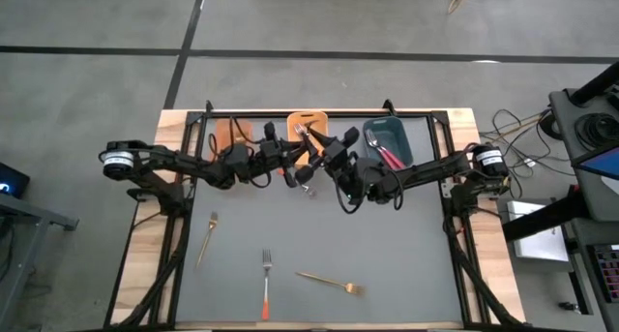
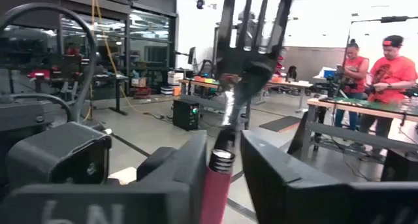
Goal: Sort silverware by color (type)
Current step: Put the red fork into the blue bin
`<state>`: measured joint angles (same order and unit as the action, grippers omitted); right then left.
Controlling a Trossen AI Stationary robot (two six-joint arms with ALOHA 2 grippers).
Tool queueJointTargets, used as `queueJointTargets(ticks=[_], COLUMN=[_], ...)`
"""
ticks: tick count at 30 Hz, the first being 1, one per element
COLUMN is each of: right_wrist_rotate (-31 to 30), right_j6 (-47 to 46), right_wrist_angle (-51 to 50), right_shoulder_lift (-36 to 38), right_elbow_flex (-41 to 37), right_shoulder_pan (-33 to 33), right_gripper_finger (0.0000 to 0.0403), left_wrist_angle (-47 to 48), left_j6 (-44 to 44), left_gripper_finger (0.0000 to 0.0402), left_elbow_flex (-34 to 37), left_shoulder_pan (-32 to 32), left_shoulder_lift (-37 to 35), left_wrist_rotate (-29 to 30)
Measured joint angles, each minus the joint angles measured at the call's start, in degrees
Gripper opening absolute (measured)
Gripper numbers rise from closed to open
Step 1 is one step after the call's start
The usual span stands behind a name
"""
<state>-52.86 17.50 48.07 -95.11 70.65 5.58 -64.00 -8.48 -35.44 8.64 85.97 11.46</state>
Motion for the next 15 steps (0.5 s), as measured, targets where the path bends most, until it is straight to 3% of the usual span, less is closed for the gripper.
queueJointTargets(ticks=[4,15], right_wrist_rotate=[1.8,1.6], right_j6=[0.3,1.1], right_wrist_angle=[-0.2,-1.4], right_shoulder_lift=[0.0,0.0], right_elbow_flex=[0.0,0.0], right_shoulder_pan=[0.0,0.0], right_gripper_finger=[0.0027,0.0027], left_wrist_angle=[-0.1,-0.1], left_j6=[0.0,0.5], left_gripper_finger=[0.0014,0.0039], left_elbow_flex=[0.0,0.0], left_shoulder_pan=[0.0,0.0], left_shoulder_lift=[0.0,0.0], left_wrist_rotate=[-0.1,-0.1])
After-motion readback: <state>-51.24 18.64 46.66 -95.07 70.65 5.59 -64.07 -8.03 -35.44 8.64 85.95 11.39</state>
